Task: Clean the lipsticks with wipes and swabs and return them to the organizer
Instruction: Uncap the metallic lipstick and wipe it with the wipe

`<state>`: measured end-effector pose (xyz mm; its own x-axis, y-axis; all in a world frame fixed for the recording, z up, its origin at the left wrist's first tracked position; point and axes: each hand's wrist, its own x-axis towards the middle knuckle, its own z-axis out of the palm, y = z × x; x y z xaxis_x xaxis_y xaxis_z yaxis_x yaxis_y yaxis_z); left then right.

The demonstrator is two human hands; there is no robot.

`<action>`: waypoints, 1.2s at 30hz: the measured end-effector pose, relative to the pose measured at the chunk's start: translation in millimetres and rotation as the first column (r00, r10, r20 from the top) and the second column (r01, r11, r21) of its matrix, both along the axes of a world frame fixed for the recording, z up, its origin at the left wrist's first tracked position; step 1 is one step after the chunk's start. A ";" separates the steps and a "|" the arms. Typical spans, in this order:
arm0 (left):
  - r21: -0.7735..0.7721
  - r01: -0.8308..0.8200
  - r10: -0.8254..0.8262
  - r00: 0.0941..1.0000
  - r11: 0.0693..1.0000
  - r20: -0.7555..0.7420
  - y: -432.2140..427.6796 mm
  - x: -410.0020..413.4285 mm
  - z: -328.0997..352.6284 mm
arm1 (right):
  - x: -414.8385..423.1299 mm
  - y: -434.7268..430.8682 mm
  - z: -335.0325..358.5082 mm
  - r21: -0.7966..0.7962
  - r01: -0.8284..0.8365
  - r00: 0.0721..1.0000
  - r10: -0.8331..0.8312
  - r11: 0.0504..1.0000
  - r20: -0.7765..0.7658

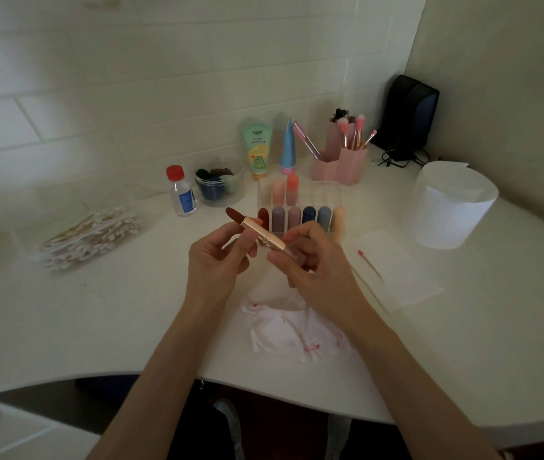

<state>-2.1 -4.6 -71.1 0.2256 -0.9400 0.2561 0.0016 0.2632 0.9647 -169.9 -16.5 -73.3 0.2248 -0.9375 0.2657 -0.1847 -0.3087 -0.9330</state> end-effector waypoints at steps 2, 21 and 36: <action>-0.002 0.015 -0.015 1.000 1.000 -0.005 -0.8 1.1 -0.8 | 0.5 0.5 -0.7 -0.011 -0.031 1.000 0.031 0.999 0.000; -0.111 0.198 -0.189 0.978 0.974 0.089 4.6 -3.0 0.9 | -5.2 -1.3 8.8 -0.041 -0.063 0.998 0.064 0.997 0.021; -0.008 0.232 -0.231 0.966 0.973 -0.114 8.3 -4.3 1.7 | -46.8 13.7 14.3 0.061 -0.263 0.693 0.232 0.963 -0.683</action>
